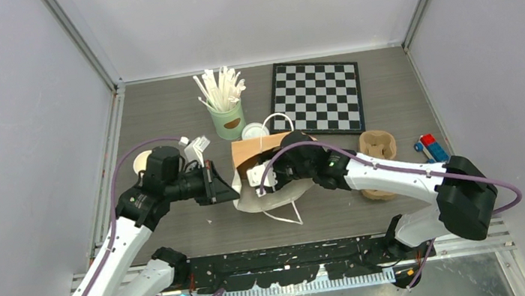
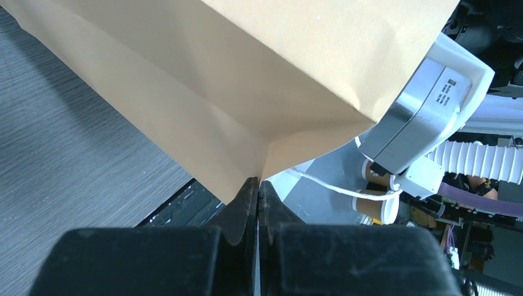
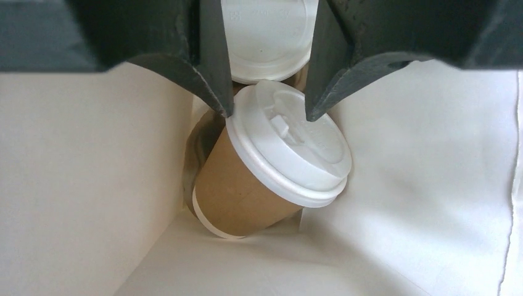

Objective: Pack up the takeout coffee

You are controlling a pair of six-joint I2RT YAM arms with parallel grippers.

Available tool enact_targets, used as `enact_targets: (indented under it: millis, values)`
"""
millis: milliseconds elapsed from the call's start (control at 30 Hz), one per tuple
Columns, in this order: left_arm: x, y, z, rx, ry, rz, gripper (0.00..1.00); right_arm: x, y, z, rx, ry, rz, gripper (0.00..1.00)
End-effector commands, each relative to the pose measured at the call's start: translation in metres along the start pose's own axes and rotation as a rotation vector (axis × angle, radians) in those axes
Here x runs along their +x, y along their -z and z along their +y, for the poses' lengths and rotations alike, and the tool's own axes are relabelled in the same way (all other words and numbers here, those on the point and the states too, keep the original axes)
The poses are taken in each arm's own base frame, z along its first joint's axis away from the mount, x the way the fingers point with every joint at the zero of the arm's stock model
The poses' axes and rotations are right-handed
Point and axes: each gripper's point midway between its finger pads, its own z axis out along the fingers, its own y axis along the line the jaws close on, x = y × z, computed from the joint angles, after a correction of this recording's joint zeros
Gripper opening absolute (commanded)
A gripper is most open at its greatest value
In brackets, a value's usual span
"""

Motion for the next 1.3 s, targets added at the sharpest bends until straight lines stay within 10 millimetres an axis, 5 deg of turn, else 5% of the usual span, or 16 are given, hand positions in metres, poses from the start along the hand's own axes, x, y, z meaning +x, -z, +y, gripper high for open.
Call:
enact_targets:
  millis: [0, 733, 800, 867, 933, 1267]
  values:
    - [-0.007, 0.005, -0.01, 0.02, -0.038, -0.022, 0.0, -0.019, 0.009, -0.014, 0.027, -0.015, -0.051, 0.47]
    - [-0.011, 0.007, -0.012, 0.007, -0.038, -0.035, 0.0, -0.022, 0.022, -0.015, 0.026, -0.002, -0.046, 0.0]
    - [-0.012, 0.008, -0.013, 0.01, -0.038, -0.036, 0.0, -0.024, 0.024, -0.012, 0.007, -0.004, -0.051, 0.09]
    - [-0.011, 0.008, -0.013, 0.012, -0.038, -0.036, 0.0, -0.025, 0.025, -0.008, -0.009, -0.009, -0.055, 0.44]
    - [-0.011, 0.009, -0.013, 0.014, -0.042, -0.036, 0.0, -0.024, 0.024, -0.006, -0.018, -0.005, -0.054, 0.61]
    - [-0.008, 0.008, -0.016, 0.032, -0.04, -0.022, 0.0, -0.028, 0.015, -0.019, 0.026, 0.053, -0.066, 0.74]
